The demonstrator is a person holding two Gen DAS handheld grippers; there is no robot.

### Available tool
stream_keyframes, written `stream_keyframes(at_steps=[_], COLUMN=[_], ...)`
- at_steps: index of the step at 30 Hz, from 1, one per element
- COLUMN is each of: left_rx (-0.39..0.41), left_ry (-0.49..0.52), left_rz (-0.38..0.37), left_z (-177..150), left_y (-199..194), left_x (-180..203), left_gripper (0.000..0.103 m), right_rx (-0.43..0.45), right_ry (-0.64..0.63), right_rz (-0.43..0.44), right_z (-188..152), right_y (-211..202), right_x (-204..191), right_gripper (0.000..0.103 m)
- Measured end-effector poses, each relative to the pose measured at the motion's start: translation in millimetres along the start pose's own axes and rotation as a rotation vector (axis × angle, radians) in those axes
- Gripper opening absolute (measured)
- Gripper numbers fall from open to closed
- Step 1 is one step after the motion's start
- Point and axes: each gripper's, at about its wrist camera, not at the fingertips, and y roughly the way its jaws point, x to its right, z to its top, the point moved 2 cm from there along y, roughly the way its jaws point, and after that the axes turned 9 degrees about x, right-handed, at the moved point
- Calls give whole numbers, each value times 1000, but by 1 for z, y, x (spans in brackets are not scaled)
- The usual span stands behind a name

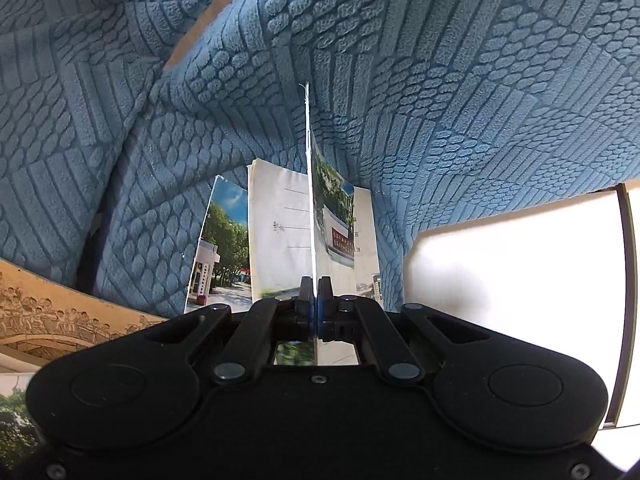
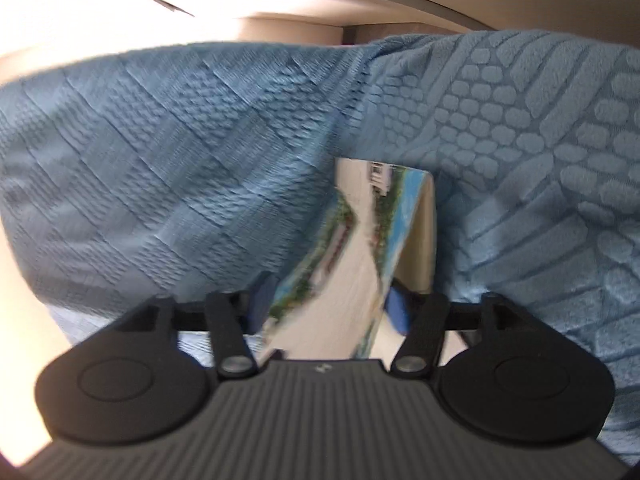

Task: Organize objects
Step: 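Close the left gripper on a booklet edge while the right gripper grasps another booklet, then lift both held exam booklets and carry them over the book stack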

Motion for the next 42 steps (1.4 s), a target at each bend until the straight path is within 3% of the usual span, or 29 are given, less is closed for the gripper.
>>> stream_keyframes(at_steps=[3, 7, 10, 13, 16, 18, 22, 35, 39, 42], left_rx=[2, -5, -10, -4, -1, 7, 14, 35, 35, 37], left_ry=[-12, -30, -44, -34, -46, -43, -36, -43, -40, -41], left_rz=[-10, -26, -26, -14, -9, -9, -14, -3, 6, 8], left_z=[-3, -7, -10, -12, -13, -16, -21, -16, -17, -16], left_y=[-3, -12, -17, -20, -21, -22, -28, -54, -57, -58], left_x=[1, -2, -1, 1, 1, 3, 7, 1, -1, -2], left_gripper=[0, 0, 0, 0, 0, 0, 0, 0, 0, 0], right_rx=[-9, -12, -13, -71, -144, -219, -322, -108, -112, -134], right_ry=[9, 39, 66, 88, 171, 207, 148, 167, 122, 59], right_rz=[-37, -86, -91, -30, 88, 132, 118, 88, 85, 56], right_z=[-2, -6, -10, -19, -37, -51, -69, -23, -18, -18], right_y=[-2, -20, -40, -54, -55, -47, -21, -18, -7, 6], right_x=[4, 6, 9, 4, 2, -1, -10, 4, -3, -11], right_gripper=[39, 40, 50, 51, 67, 68, 69, 69, 67, 57])
